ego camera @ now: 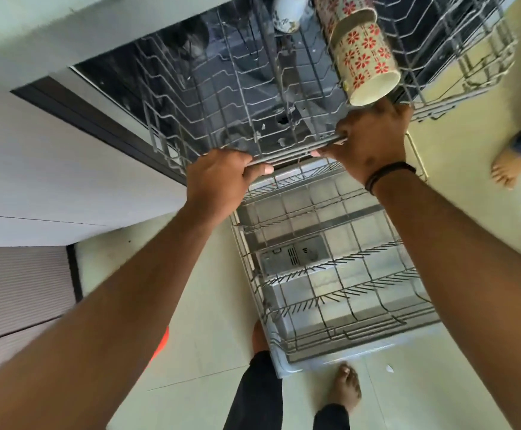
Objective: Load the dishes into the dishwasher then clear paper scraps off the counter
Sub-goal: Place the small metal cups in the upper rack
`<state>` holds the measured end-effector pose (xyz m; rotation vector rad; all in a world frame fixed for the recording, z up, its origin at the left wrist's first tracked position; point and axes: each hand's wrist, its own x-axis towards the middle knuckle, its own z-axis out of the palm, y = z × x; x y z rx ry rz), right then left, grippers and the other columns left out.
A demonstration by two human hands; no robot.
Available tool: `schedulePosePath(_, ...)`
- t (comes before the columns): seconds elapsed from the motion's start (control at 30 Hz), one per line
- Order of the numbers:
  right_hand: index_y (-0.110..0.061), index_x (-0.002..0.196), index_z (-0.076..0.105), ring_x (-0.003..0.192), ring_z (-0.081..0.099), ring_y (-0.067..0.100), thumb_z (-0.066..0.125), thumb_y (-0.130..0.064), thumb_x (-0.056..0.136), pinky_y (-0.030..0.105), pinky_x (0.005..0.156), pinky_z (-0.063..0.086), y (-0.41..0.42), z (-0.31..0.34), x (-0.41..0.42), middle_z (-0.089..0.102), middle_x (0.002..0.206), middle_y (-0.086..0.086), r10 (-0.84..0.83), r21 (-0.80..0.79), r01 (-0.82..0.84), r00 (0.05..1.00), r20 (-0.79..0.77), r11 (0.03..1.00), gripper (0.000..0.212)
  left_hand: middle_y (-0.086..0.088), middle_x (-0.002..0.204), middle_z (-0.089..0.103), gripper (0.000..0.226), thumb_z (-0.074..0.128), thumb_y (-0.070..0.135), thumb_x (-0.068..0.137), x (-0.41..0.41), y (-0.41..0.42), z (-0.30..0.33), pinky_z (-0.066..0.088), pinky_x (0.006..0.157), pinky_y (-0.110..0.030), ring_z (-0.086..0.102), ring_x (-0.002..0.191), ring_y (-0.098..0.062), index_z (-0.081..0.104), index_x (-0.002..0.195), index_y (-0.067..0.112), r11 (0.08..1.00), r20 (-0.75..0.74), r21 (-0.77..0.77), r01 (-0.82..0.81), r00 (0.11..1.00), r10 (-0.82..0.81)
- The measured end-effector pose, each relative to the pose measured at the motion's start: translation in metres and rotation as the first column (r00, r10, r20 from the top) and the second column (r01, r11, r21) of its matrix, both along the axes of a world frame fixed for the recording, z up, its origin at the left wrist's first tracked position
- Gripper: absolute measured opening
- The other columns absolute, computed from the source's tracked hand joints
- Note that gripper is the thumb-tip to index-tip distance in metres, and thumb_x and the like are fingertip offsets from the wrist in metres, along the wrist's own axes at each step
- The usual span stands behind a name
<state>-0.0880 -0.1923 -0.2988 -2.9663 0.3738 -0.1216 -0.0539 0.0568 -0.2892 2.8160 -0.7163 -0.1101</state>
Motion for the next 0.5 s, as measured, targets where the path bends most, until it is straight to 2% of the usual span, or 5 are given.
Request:
schedulePosePath(0.13,-0.021,0.097,0.078,0.113,0.054,0.032,0.070,-0.071,0.071,0.044,0.098,0.030,-0.007,0.002,0.006,0.075,0.101,0.004,0.022,0.009,-0.022,1.000,0.007,1.000,0.056,0.006,0.055,0.049,0.054,0.054,0.063,0.095,0.004,-0.001,0.000,0.027,0.057,-0.025,0.046,0.053,-0.017,0.066,0.072,0.016,1.000,0.060,-0.015,0.028,0.998,-0.027)
schedulePosePath(0.3,-0.021,0.106,0.075,0.119,0.050,0.032,0.065,-0.074,0.074,0.045,0.102,0.030,-0.010,0.007,0.039,0.072,0.111,0.006,0.020,-0.058,-0.024,0.997,-0.074,0.998,0.063,0.003,0.062,0.054,0.060,0.046,0.069,0.095,0.032,-0.008,0.001,0.021,0.056,-0.029,0.050,0.060,-0.020,0.069,0.079,0.015,1.000,0.077,0.013,0.008,0.997,-0.009)
schedulePosePath(0.4,-0.022,0.108,0.073,0.119,0.049,0.031,0.065,-0.076,0.073,0.045,0.101,0.030,-0.005,0.009,0.061,0.070,0.114,0.006,-0.010,-0.061,0.002,0.992,-0.125,0.998,0.065,-0.001,0.068,0.065,0.062,0.045,0.072,0.094,0.055,-0.005,-0.002,0.027,0.059,-0.030,0.058,0.067,-0.024,0.068,0.078,0.016,1.000,0.071,-0.003,-0.002,0.997,0.002)
schedulePosePath(0.5,-0.023,0.106,0.073,0.118,0.049,0.031,0.064,-0.076,0.073,0.046,0.101,0.030,-0.003,0.009,0.069,0.070,0.113,0.004,-0.016,-0.080,0.005,0.990,-0.141,0.997,0.063,-0.002,0.065,0.064,0.061,0.047,0.071,0.094,0.066,-0.003,-0.005,0.028,0.059,-0.029,0.056,0.061,-0.023,0.067,0.075,0.016,1.000,0.076,-0.013,0.015,0.997,-0.014)
